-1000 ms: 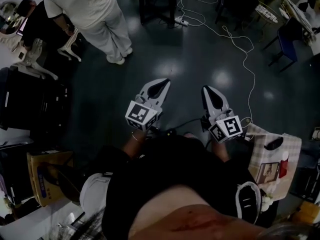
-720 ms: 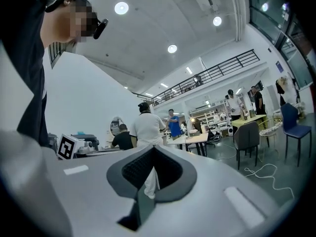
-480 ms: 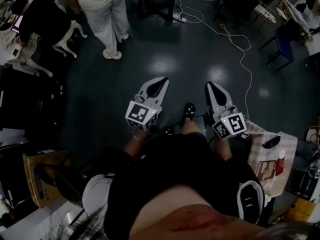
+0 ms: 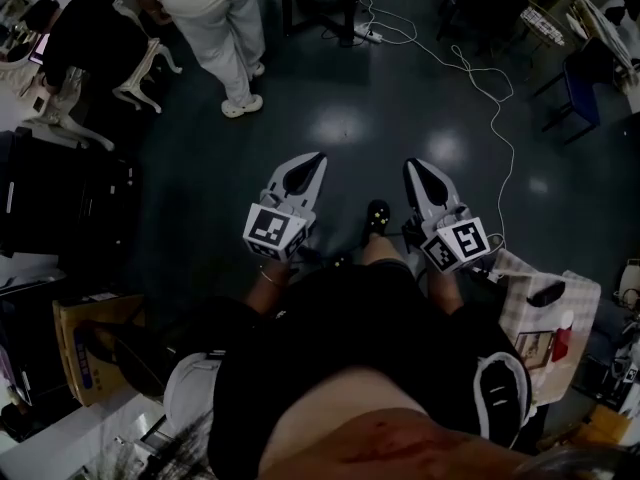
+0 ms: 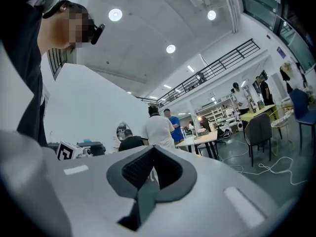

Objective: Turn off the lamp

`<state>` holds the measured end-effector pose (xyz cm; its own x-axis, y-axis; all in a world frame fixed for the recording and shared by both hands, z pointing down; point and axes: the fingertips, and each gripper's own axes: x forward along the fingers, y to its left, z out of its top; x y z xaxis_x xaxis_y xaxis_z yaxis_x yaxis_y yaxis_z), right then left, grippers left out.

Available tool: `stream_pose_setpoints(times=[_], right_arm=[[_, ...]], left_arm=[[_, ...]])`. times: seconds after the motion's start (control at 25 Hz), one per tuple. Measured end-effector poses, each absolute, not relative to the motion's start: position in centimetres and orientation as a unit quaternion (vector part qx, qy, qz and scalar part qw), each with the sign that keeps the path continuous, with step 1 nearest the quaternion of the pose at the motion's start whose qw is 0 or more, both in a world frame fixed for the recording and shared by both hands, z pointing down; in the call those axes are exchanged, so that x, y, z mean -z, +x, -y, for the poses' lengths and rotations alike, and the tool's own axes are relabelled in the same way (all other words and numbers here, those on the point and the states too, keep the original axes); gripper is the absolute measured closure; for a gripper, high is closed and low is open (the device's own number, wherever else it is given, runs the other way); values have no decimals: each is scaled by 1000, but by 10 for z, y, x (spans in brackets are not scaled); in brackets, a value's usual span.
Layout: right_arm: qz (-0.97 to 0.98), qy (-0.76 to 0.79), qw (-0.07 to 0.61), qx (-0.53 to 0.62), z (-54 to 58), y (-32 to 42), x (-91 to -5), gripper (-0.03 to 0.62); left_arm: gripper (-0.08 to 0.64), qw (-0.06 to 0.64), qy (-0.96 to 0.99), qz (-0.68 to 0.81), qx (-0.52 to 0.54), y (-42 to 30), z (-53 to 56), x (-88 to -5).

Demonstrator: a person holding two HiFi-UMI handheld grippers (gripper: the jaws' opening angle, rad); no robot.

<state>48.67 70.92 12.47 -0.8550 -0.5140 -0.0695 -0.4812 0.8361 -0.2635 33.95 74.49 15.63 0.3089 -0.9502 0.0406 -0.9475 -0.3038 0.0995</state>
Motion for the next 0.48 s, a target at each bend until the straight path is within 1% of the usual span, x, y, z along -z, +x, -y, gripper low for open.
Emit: stream_pose_setpoints(times=[0.28, 0.48], right_arm=[[-958, -240, 80, 131, -666, 494, -127, 592], [-957, -236, 92, 142, -628, 506, -137, 591]], left_arm=[[554, 34, 806, 590, 9, 352, -709, -153], [554, 38, 799, 600, -3, 358, -678, -154]])
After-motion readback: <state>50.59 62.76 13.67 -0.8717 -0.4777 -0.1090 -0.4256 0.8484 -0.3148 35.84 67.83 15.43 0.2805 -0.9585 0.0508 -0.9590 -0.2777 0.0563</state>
